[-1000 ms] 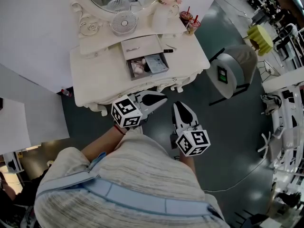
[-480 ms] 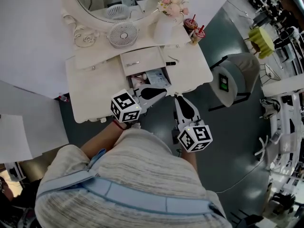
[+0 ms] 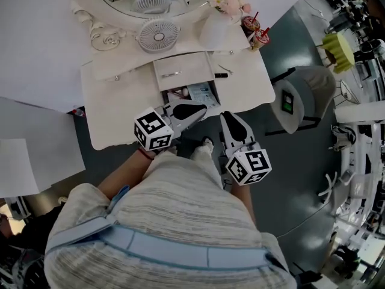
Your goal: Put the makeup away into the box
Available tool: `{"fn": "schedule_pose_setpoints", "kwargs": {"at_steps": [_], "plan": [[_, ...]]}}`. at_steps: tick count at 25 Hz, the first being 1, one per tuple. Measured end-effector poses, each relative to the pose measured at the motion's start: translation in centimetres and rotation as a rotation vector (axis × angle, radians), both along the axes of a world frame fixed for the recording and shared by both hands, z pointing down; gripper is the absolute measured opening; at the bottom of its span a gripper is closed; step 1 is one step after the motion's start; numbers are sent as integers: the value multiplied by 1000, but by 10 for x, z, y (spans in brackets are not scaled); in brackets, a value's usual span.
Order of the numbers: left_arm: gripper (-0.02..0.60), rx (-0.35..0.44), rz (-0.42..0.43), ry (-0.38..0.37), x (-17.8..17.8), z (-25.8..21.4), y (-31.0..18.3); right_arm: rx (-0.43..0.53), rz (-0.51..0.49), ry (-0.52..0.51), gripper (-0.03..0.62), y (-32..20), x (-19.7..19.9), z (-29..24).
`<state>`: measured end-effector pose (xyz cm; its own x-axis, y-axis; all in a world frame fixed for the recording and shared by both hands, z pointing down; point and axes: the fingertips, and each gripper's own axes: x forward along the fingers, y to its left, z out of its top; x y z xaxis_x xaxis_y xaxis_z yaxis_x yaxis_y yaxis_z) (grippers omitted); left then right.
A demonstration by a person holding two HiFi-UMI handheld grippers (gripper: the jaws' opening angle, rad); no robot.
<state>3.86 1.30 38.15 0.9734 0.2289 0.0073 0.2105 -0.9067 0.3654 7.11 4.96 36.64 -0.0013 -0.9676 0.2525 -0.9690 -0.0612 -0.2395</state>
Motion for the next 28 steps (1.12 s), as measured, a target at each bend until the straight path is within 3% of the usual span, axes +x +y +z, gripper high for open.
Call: {"fn": "schedule_pose_setpoints", "kwargs": {"at_steps": [6,14,21,28], "plan": [[12,-1,-106,-22,10,6,-26,-19,-115,-5,14,-17,17,11],[12,-6,-228,-61,50,15,-47,-55,-285,-2,14,-40,66,27],[12,12,-281,-132,81,33,-53,-110,-428,68,14,-65,101,42],[12,20,-342,-181,91,51,-53,-127,-534,58,14,-78,112,54]]}}
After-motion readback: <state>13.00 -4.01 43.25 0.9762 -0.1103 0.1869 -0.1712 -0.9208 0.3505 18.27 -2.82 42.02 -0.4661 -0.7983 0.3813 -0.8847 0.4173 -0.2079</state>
